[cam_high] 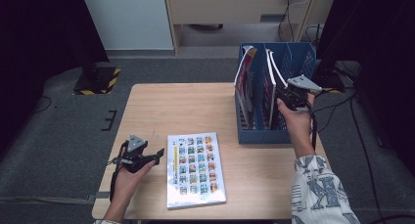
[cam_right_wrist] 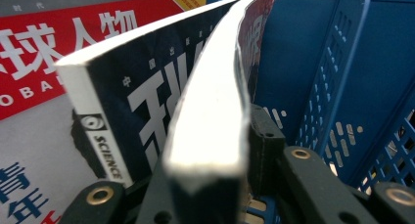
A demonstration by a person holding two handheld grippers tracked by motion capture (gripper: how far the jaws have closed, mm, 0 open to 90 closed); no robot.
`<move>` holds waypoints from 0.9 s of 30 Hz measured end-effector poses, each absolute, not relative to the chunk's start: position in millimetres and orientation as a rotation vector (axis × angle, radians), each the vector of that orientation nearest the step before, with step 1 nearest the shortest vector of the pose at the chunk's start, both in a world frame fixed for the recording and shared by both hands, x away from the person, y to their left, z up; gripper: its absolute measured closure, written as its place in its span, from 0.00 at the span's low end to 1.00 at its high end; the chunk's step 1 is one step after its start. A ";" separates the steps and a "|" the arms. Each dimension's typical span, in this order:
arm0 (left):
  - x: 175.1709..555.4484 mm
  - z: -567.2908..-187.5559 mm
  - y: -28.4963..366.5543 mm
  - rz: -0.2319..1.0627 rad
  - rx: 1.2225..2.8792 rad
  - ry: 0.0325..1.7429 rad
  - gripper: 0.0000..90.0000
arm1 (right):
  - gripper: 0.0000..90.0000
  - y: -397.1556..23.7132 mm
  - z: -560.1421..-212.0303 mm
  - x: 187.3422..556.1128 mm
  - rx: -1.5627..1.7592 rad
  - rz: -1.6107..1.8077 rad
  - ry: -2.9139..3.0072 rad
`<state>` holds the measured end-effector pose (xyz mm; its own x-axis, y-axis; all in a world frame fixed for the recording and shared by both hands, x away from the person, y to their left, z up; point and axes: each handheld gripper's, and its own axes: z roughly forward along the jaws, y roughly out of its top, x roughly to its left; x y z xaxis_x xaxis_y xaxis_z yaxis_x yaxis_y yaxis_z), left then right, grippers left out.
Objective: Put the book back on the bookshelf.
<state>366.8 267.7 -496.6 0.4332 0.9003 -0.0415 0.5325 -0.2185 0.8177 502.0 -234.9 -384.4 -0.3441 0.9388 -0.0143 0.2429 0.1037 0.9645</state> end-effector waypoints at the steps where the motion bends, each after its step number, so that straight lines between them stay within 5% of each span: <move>1: 366.7 -496.6 267.7 0.581 1.890 1.214 0.25 | 0.81 -235.0 -384.2 500.8 1.164 1.276 1.693; 27: 366.9 -497.4 261.7 0.593 1.909 1.212 0.25 | 0.66 -242.9 -389.3 458.6 1.187 1.284 1.701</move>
